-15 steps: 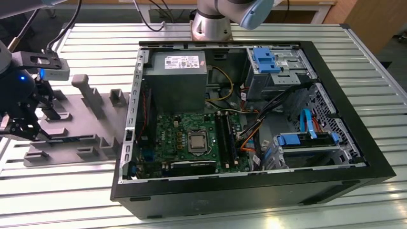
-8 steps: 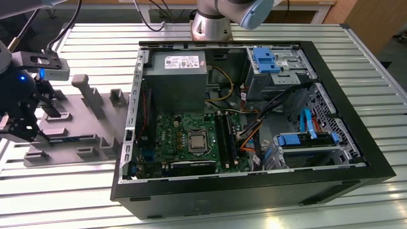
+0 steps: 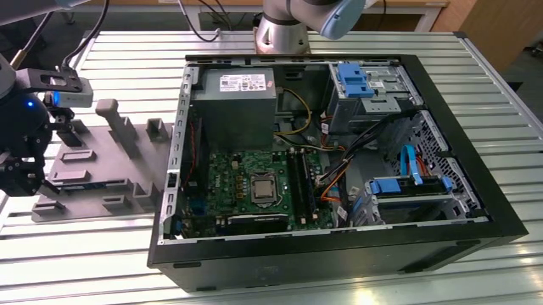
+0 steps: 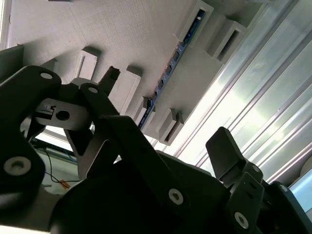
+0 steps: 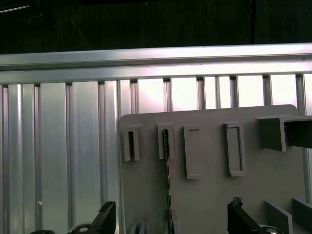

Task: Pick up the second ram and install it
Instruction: 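Pick up the second ram and move it above second insertion slot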

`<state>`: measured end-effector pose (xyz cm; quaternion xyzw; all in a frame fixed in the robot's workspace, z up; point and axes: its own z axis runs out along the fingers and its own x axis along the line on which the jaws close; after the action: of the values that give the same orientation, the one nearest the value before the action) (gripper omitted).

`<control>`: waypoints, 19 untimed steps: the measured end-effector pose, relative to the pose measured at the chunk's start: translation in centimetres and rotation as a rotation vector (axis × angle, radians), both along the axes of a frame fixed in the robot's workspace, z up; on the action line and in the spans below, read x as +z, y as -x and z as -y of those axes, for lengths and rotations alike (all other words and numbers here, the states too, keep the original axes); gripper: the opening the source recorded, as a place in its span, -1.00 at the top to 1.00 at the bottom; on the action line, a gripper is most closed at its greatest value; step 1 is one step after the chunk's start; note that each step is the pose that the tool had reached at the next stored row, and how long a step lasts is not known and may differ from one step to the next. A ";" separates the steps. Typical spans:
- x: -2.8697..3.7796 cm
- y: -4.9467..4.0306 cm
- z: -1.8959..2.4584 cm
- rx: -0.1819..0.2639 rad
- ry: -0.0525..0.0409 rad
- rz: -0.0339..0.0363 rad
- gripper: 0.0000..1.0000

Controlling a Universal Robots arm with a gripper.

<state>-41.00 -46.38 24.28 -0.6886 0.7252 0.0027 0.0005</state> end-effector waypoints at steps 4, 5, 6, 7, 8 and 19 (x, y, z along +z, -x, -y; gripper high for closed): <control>0.00 0.00 0.00 0.000 0.0000 0.0000 -0.98; -0.01 0.00 0.00 0.000 -0.0001 0.0000 -0.98; -0.01 0.00 0.00 0.000 0.0000 0.0000 -0.98; -0.01 0.00 0.00 0.000 0.0000 0.0000 -0.98; -0.01 0.00 0.00 0.000 0.0000 0.0000 -0.98; -0.01 0.00 0.00 0.000 0.0000 -0.0001 -0.64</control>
<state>-41.00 -46.38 24.26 -0.6886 0.7252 0.0028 0.0005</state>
